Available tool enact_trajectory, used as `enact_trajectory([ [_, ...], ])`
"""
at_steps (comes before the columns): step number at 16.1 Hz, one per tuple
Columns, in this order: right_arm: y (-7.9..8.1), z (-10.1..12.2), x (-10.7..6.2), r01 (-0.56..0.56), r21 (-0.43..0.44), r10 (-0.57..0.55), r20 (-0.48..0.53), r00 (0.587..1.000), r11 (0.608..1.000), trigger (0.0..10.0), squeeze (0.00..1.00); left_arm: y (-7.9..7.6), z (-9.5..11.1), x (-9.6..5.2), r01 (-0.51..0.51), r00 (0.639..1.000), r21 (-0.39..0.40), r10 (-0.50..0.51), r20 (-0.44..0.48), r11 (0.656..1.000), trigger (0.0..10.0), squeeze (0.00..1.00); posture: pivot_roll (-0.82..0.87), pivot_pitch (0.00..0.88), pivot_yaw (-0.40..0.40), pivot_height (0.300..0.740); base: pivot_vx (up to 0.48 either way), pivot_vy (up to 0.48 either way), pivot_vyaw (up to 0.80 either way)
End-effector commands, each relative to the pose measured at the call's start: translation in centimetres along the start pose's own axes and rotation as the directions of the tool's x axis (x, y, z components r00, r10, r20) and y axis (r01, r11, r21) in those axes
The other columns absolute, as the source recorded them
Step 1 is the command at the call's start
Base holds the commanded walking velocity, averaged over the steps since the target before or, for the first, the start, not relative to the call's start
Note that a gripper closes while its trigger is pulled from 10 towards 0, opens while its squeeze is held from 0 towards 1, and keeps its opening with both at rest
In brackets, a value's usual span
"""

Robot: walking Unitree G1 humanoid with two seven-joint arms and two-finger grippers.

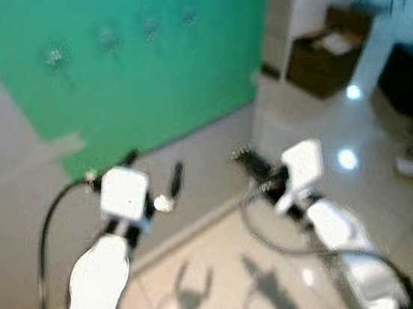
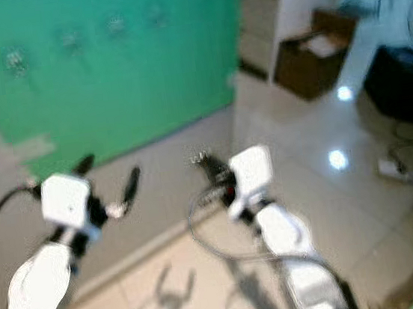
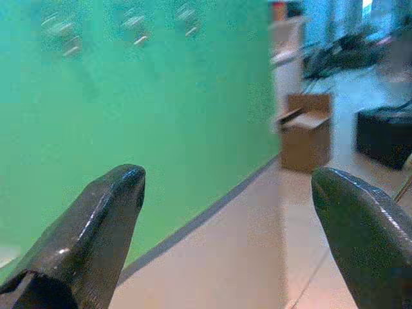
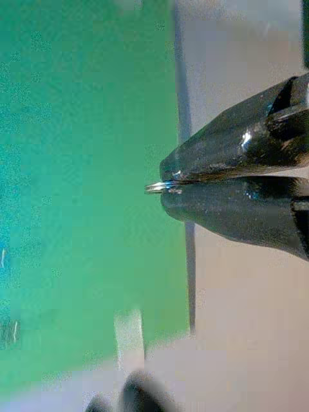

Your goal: Hang keys on a hook

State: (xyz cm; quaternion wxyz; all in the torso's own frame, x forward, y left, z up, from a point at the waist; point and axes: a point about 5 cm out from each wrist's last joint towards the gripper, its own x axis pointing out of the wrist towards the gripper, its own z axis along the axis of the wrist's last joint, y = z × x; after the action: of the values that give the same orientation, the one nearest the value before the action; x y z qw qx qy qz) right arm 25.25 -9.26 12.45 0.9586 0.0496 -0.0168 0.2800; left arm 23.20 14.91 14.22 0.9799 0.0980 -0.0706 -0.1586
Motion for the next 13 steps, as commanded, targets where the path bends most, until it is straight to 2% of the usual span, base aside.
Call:
enact_trajectory([
  [1,-0.5,0.2,-0.4,0.014,-0.007,-0.014,0.000,1.000,1.000,10.0,0.00,-0.4,0.4,0.2,0.022,1.000,-0.009,-0.022,0.019,1.000,10.0,0.00,0.06,0.000,0.002,0.740,0.307,0.000,0.80],
  [6,-0.3,-0.1,-0.5,0.018,0.008,-0.018,-0.008,1.000,1.000,10.0,0.00,-0.3,0.6,0.3,0.033,0.999,-0.003,-0.033,0.022,0.999,10.0,0.00,0.06,0.000,0.006,0.740,0.331,0.000,0.80],
  [9,-0.7,0.3,-0.2,0.033,0.013,-0.033,0.010,0.999,0.999,10.0,0.00,-0.3,0.7,0.3,0.035,0.999,-0.002,-0.035,0.025,0.999,10.0,0.00,0.07,0.000,0.002,0.740,0.337,0.000,0.80],
  [11,-1.3,1.4,-0.1,0.051,0.037,-0.053,0.059,0.997,0.998,10.0,0.00,-0.3,0.9,0.3,0.035,0.999,0.000,-0.035,0.029,0.999,10.0,0.00,0.06,0.000,-0.001,0.740,0.336,0.000,0.00],
  [13,-1.2,2.1,-0.3,0.008,0.036,-0.011,0.068,0.998,0.999,10.0,0.00,-0.4,0.8,0.3,0.037,0.999,-0.002,-0.037,0.028,0.999,10.0,0.00,0.06,0.000,0.001,0.740,0.334,0.000,0.00],
])
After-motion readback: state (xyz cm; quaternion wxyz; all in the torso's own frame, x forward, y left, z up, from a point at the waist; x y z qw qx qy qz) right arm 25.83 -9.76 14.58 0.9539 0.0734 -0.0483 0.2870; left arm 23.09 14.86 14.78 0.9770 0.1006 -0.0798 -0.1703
